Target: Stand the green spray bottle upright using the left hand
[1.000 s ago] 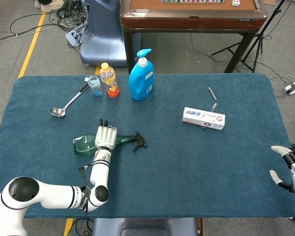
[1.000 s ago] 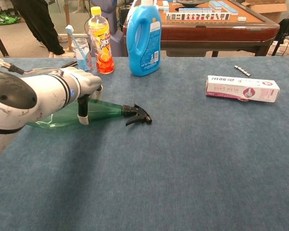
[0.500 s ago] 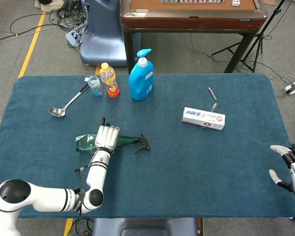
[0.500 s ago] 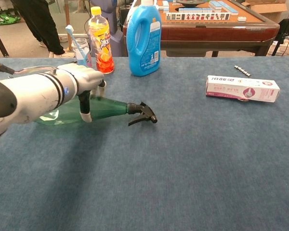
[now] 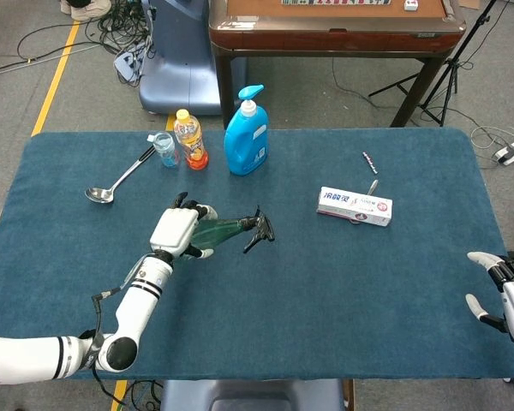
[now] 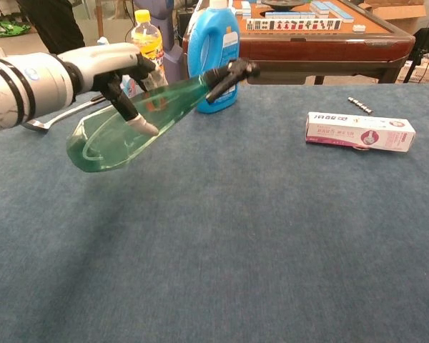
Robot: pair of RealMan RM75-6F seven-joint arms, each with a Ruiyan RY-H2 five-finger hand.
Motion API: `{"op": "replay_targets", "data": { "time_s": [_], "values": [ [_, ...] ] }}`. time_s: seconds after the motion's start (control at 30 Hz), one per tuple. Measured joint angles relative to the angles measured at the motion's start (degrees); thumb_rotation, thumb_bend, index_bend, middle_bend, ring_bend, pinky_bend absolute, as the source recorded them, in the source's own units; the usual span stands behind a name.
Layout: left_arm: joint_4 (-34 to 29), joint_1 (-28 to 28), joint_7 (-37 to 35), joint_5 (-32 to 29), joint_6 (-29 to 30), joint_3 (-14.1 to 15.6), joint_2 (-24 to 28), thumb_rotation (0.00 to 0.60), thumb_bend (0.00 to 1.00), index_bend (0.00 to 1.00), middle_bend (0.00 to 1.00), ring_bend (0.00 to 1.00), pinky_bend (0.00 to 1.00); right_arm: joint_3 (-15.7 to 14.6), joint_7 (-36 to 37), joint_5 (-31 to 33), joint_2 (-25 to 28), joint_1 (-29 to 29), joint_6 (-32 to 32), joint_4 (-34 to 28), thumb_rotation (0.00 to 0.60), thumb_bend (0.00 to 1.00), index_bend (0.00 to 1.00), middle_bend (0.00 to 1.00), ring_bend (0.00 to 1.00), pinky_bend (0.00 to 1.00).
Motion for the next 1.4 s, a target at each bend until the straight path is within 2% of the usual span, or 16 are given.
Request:
{"op": "replay_targets", "data": {
  "time_s": [0.23, 0.43, 0.63, 1.03, 1.23, 1.4],
  "values": [
    [4.2, 5.7, -25.4, 12.1, -2.5, -1.5, -0.3, 0.6, 0.21, 0.44, 0.44, 0.2, 0.0, 0.0, -0.2, 0.0, 0.0, 0.0, -0.1, -0.3, 0.6, 0.28, 0.24, 0.27, 0.2, 0.25],
    [12.2, 9.4, -41.3, 20.9, -3.3, -2.4, -3.2, 0.6, 0.21, 0.42, 0.44, 0.19, 0.0, 0.0, -0.8, 0.2, 0.2, 0.0, 0.0, -0.8, 0.6, 0.28, 0.24, 0.27, 0.2, 0.25],
    [20.6, 11.1, -48.2, 27.0, -1.6, -2.1, -8.1, 0.6, 0.21, 0.4, 0.43, 0.19, 0.0, 0.0, -1.2, 0.3, 0.2, 0.1, -0.2, -1.1, 0.6, 0.28, 0.24, 0.27, 0.2, 0.25],
    [34.6, 12.3, -55.5, 29.3, 3.6, -3.5, -17.2, 0.6, 0.21, 0.37, 0.37, 0.19, 0.0, 0.0, -1.8, 0.6, 0.4, -0.1, 0.0, -1.6, 0.6, 0.28, 0.24, 0.27, 0.2, 0.25],
    [38.3, 13.2, -57.5, 29.5, 3.7, -3.6, -18.5, 0.6, 0.21, 0.37, 0.36, 0.19, 0.0, 0.0, -2.0, 0.6, 0.5, -0.1, 0.0, -1.7, 0.6, 0.28, 0.24, 0.27, 0.2, 0.25],
    [39.1, 14.2, -56.6, 29.0, 3.3, -3.3, -18.2, 0.6, 0.21, 0.36, 0.35, 0.17, 0.0, 0.1, -2.2, 0.4, 0.5, -0.2, 0.3, -2.0, 0.6, 0.29, 0.24, 0.27, 0.2, 0.25]
  ]
}}
